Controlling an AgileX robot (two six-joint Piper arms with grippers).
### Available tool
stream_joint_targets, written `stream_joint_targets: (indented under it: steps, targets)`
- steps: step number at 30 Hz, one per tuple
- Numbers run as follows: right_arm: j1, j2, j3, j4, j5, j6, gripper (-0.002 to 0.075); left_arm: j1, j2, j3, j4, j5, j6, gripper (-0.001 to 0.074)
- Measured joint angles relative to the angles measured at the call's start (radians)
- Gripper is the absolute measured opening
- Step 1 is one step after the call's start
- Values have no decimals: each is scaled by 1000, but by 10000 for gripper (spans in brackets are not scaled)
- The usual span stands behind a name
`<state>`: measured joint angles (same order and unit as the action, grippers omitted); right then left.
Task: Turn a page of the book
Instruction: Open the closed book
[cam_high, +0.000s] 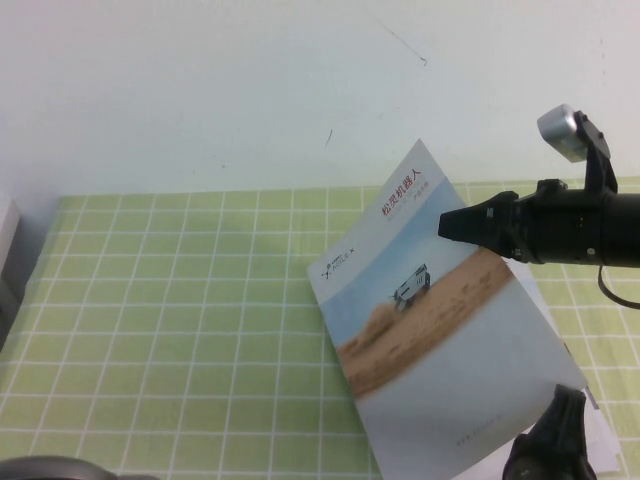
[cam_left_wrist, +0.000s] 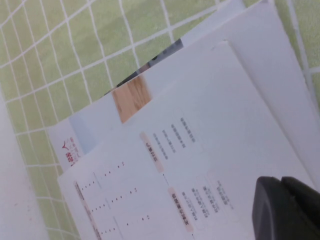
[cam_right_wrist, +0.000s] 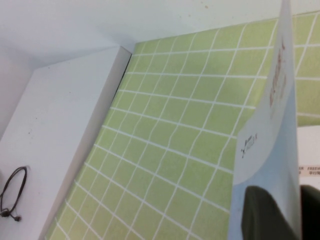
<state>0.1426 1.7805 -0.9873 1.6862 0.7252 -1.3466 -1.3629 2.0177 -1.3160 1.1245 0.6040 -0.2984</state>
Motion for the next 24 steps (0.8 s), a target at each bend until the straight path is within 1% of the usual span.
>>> stream_joint_targets:
  steps: [3,6,9,11,13,15,18,24]
  targets:
    - [0,0,0,0,25,-10,146,0,1,0,9,31,-5,-4]
    - [0,0,0,0,59,-28,179,0,3,0,9,62,-9,-4]
    - [0,0,0,0,84,-39,253,0,5,0,11,87,-12,-4]
    - [0,0,0,0,91,-43,320,0,5,0,17,105,-13,-4]
    - [0,0,0,0,99,-43,371,0,5,0,19,111,-17,-4]
    - [0,0,0,0,115,-43,400,0,5,0,23,117,-19,-4]
    - [0,0,0,0,127,-43,419,0,5,0,32,129,-30,-4]
    - [-15,0,0,0,128,-49,424,0,7,0,46,155,-46,-4]
